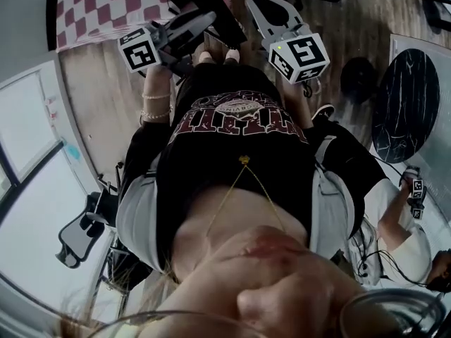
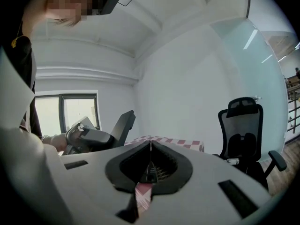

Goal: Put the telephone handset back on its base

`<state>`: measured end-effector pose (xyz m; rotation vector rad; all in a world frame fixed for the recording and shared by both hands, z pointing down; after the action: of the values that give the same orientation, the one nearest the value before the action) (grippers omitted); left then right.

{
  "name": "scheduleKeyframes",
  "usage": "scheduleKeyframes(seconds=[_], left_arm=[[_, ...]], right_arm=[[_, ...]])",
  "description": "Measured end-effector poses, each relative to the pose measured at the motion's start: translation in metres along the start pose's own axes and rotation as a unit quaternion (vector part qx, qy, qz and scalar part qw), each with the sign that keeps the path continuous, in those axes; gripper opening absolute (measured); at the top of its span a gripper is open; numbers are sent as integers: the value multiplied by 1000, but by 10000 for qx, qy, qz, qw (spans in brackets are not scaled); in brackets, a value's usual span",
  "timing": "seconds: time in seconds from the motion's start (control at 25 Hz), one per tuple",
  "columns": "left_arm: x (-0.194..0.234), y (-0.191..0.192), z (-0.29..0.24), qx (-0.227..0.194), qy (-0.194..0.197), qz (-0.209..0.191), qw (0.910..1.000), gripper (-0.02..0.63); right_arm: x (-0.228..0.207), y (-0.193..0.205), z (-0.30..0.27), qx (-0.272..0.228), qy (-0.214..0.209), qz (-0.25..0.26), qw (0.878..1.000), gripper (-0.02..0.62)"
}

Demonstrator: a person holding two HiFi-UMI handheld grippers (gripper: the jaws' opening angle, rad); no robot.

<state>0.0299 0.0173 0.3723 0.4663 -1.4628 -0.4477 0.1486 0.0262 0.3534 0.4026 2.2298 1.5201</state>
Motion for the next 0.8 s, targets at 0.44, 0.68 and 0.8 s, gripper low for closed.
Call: scheduleKeyframes(seconds=[0.44, 0.68, 0.8], left_arm=[[24, -6, -23, -15, -202, 137, 9997, 77], [32, -21, -39, 159, -97, 138, 9997, 77], [27, -23, -46, 232, -44, 66, 9997, 77]], right_arm=[[-34, 10, -9, 150, -163, -90, 9997, 21], [-50, 6, -5, 79, 39, -214, 9997, 21], [-50, 5, 1, 38, 105, -232, 9997, 21]])
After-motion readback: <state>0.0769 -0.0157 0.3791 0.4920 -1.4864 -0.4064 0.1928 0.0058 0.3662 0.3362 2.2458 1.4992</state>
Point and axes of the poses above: the fingertips, and each gripper's own axes: z backward along the fingers, x to its left, y out of its underside, the point moved 3 cm from there along z, backward along the fingers, and after that the axes turned 9 degrees about x, right-handed, at the moved point
